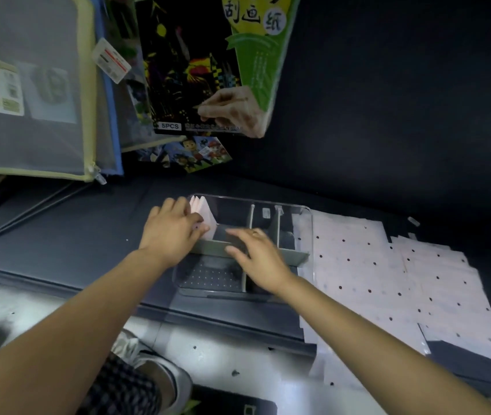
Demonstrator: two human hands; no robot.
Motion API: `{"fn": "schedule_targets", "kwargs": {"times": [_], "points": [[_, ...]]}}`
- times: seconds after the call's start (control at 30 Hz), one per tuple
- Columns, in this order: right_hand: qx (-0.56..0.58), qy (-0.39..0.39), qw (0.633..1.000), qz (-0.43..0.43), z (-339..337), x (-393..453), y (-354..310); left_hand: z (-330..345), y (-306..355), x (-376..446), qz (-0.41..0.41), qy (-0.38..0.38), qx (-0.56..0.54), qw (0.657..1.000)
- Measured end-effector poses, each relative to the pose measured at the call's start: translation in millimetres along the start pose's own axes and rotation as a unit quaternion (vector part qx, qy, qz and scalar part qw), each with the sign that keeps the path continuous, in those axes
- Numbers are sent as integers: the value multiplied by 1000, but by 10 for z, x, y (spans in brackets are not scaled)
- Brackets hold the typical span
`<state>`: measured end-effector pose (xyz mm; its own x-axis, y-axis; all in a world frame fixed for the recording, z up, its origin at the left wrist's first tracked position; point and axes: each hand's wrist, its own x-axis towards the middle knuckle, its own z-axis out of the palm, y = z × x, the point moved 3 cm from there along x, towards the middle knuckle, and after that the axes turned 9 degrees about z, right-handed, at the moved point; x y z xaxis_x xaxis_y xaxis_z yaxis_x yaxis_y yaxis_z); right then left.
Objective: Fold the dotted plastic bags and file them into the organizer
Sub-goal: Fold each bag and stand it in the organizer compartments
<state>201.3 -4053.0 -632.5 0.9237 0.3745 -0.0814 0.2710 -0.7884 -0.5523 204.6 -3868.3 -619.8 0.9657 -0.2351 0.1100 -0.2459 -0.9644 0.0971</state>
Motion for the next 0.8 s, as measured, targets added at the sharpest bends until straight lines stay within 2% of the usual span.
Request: {"fn": "schedule_targets", "kwargs": {"times": [0.1, 0.27, 0.33, 0.43, 0.5, 0.6, 0.67, 0.8], "points": [[-10, 36, 999, 26, -388, -496, 569, -73, 172, 31, 25, 19, 13, 999], [-81, 31, 987, 137, -892, -1546, 1691, -185, 967, 35, 160, 86, -82, 980], [-117, -24, 978, 172, -909, -1955, 2031, -100, 1409, -28, 222, 42, -131, 965], [-190, -100, 961, 172, -801, -2420, 2374, 238, 2070, -238, 296, -86, -174, 935], [-230, -77, 959, 148, -726, -2564, 2466, 516, 2432, -422, 326, -164, -166, 916], [-228, 15, 969, 99, -717, -2549, 2484, 877, 2764, -660, 328, -248, -134, 902], [-210, 30, 974, 77, -755, -2496, 2515, 1031, 2844, -759, 313, -266, -110, 905], [-174, -29, 982, 60, -843, -2457, 2614, 1114, 2891, -790, 298, -240, -94, 919]]}}
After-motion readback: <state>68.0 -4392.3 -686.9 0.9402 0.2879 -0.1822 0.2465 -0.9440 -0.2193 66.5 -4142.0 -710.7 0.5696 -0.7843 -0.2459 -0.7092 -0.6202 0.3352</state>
